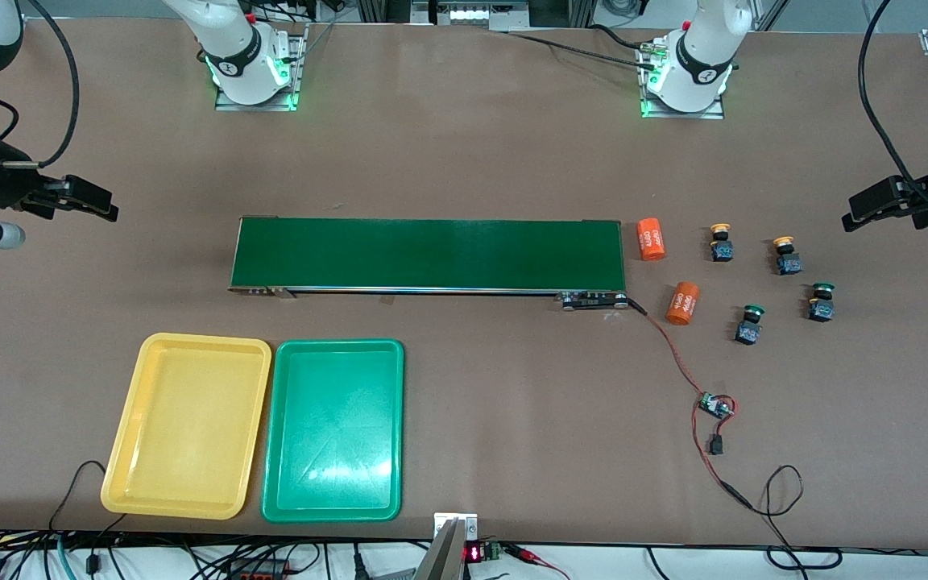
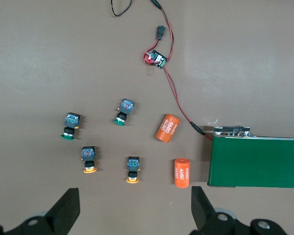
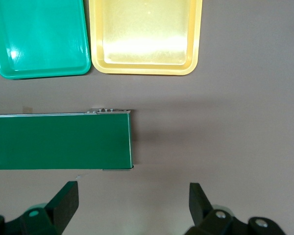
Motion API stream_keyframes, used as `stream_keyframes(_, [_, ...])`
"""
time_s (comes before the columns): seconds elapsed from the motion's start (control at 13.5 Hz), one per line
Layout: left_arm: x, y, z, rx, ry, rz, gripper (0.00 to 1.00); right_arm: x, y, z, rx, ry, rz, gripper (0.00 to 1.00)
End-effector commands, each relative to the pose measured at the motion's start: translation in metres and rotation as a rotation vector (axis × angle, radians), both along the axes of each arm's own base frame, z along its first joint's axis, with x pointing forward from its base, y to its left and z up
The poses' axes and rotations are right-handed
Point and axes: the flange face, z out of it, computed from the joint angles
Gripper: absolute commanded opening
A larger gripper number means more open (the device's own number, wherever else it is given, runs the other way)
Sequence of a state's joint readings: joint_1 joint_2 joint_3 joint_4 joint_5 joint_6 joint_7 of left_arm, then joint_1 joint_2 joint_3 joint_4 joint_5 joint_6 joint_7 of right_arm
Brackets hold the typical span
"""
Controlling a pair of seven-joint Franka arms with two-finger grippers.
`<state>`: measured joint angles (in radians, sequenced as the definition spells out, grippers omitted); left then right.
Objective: Sort buttons by color to trays
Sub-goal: 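Move the left gripper from rest toward the cluster of push buttons, then lower the left gripper onto a green-based push button and grasp it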
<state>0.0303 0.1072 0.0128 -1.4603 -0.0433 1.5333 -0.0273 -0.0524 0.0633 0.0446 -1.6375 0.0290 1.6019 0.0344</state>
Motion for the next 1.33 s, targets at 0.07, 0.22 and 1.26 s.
stream_keyframes(0.07, [-0.006, -0.001, 0.003, -0.004, -0.005, -0.006, 1.00, -0.004, 0.000, 0.002, -0.007, -0.006, -0.009, 1.00])
stream_keyframes(0.22, [-0.007, -0.001, 0.003, -0.004, -0.005, -0.006, 1.00, -0.004, 0.000, 0.002, -0.007, -0.006, -0.008, 1.00])
stream_keyframes(1.26, [0.052, 0.007, -0.158, -0.012, 0.224, -0.002, 1.00, -0.004, 0.027, 0.004, -0.004, -0.017, 0.035, 1.00])
